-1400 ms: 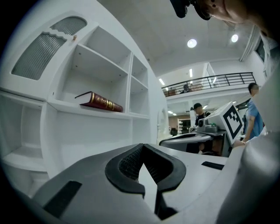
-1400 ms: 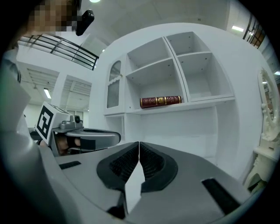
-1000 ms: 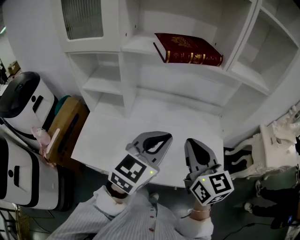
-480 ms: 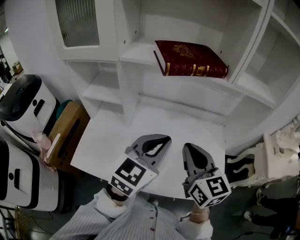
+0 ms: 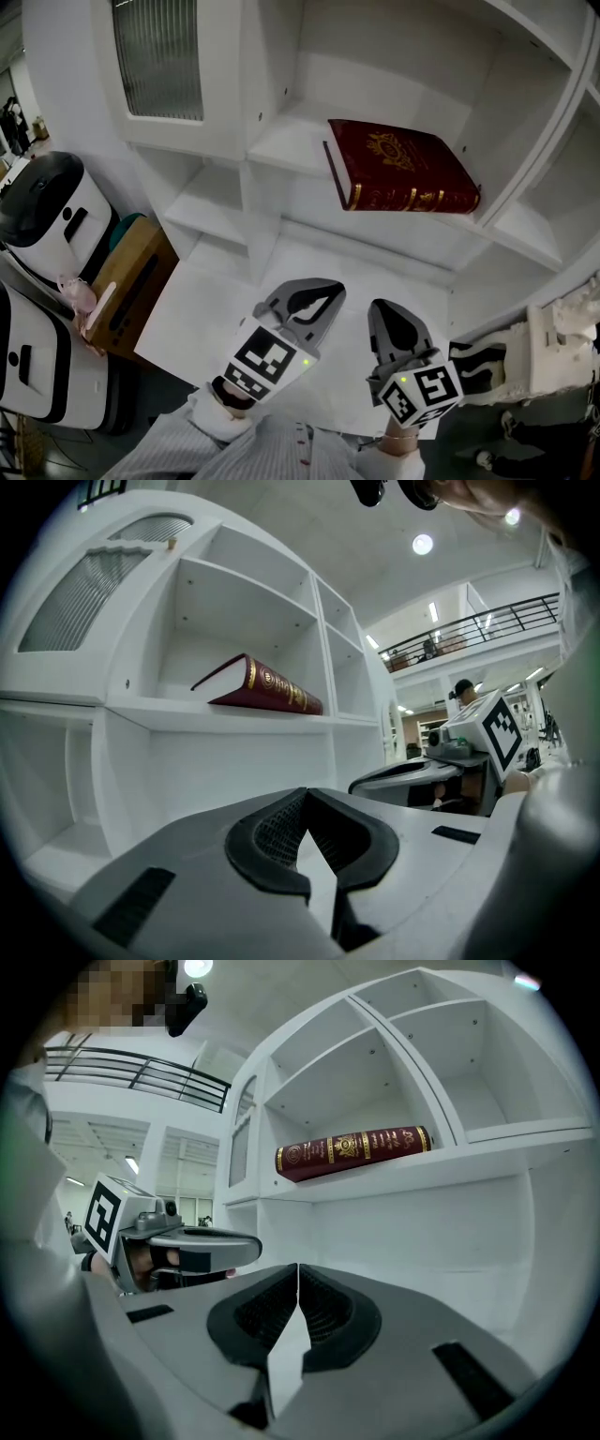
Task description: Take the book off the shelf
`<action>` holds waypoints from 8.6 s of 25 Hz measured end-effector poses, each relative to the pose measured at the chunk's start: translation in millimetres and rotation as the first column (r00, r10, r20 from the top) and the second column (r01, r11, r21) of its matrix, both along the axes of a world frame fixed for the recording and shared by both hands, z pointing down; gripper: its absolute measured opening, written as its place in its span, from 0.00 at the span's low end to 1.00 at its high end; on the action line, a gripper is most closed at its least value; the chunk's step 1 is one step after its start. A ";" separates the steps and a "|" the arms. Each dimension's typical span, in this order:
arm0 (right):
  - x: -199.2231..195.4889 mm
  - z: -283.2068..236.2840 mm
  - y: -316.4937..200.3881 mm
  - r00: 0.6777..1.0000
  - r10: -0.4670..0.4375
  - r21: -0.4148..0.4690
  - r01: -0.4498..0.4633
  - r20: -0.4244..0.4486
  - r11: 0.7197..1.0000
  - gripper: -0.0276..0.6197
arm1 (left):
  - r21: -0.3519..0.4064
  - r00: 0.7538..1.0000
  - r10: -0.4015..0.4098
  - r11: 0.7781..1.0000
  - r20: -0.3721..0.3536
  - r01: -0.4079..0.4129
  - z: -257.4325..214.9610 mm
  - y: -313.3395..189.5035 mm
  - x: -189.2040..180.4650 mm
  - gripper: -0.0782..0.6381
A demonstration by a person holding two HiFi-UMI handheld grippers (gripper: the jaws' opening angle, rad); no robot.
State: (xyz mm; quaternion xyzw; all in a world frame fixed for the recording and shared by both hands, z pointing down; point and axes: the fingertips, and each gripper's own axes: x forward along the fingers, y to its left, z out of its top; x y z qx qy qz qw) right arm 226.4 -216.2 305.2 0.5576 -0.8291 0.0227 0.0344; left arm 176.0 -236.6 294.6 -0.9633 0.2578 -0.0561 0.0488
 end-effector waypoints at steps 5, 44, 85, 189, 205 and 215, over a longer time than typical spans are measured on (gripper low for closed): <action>-2.8 13.2 -25.4 1.000 -0.021 -0.031 0.021 0.012 0.999 0.07 | 0.013 1.000 -0.023 1.000 -0.002 0.023 -3.6 -21.1 -8.5 0.12; -33.7 20.0 -43.5 0.996 -0.077 -0.042 0.079 0.037 0.996 0.07 | 0.548 0.950 -0.168 0.837 0.263 -0.004 -76.8 -41.7 -28.3 0.38; -31.9 41.5 -50.9 0.997 -0.070 -0.103 0.074 0.040 0.992 0.07 | 0.837 0.868 -0.256 0.476 0.425 -0.269 -120.9 -84.7 26.0 0.66; -23.2 56.2 133.7 0.946 -0.307 -0.139 0.319 0.101 0.937 0.07 | 0.845 0.700 -0.571 0.528 0.429 -0.087 -100.4 100.2 7.7 0.41; -21.1 59.1 138.0 0.960 -0.258 -0.153 0.273 0.108 0.950 0.07 | 0.685 0.761 -0.430 0.728 0.485 -0.026 -32.2 103.4 -6.8 0.41; -21.1 69.9 125.5 0.970 -0.221 -0.198 0.237 0.102 0.951 0.07 | 0.501 0.815 -0.305 0.865 0.493 0.020 28.7 90.1 -13.7 0.41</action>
